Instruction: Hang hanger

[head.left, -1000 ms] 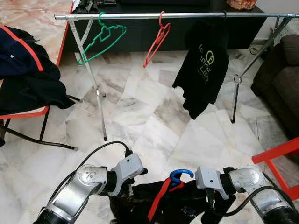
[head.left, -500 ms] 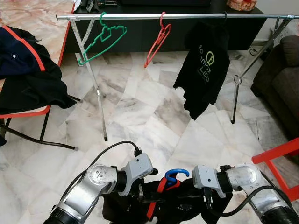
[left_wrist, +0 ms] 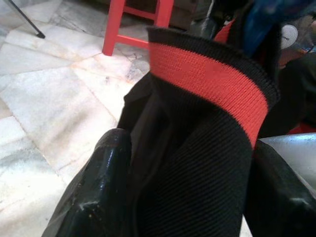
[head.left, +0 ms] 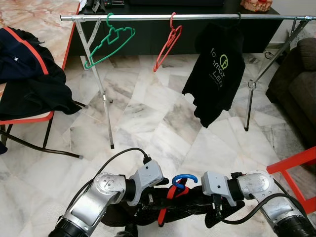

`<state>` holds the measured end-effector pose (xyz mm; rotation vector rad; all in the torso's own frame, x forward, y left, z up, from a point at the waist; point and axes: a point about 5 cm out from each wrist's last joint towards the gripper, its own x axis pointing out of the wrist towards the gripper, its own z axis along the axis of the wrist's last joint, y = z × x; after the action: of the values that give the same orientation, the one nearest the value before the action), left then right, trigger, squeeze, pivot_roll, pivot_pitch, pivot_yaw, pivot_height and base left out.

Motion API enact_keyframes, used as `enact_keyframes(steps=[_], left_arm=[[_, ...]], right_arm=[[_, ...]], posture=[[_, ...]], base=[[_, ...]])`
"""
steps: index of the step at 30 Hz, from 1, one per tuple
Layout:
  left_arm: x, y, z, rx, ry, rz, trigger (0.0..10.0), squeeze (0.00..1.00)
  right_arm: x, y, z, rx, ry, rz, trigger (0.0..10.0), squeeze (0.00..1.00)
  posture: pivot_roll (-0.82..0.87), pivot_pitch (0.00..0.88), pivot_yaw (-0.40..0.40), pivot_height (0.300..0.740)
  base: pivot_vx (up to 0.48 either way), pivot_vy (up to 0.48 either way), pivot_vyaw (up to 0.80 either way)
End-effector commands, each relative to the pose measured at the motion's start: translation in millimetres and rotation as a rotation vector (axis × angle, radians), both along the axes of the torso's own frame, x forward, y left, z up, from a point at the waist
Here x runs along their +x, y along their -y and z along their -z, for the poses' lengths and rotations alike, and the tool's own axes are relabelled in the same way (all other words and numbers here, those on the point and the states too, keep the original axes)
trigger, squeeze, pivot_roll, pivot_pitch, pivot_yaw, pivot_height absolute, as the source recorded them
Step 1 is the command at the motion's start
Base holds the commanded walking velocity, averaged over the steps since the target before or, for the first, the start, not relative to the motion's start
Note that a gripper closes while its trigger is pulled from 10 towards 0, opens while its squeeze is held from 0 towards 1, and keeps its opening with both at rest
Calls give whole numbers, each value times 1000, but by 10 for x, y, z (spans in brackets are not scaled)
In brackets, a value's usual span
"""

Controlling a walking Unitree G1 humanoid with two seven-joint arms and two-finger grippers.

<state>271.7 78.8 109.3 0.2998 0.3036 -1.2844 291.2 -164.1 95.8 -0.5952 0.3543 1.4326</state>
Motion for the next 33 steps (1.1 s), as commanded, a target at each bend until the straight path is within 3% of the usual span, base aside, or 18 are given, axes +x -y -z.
enact_keyframes(steps=[1, 33], left_arm=[[-59, 88, 46, 11, -16, 36, 0, 0], [-66, 139, 29, 8, -3, 77, 0, 0]], right_arm=[[83, -64, -138, 60, 56, 12, 0, 0], [196, -46, -226, 86, 85, 72, 0, 0]], posture=[[-5, 237, -72, 740], [-3, 246, -68, 740]], base=[[0, 0, 0], [0, 0, 0]])
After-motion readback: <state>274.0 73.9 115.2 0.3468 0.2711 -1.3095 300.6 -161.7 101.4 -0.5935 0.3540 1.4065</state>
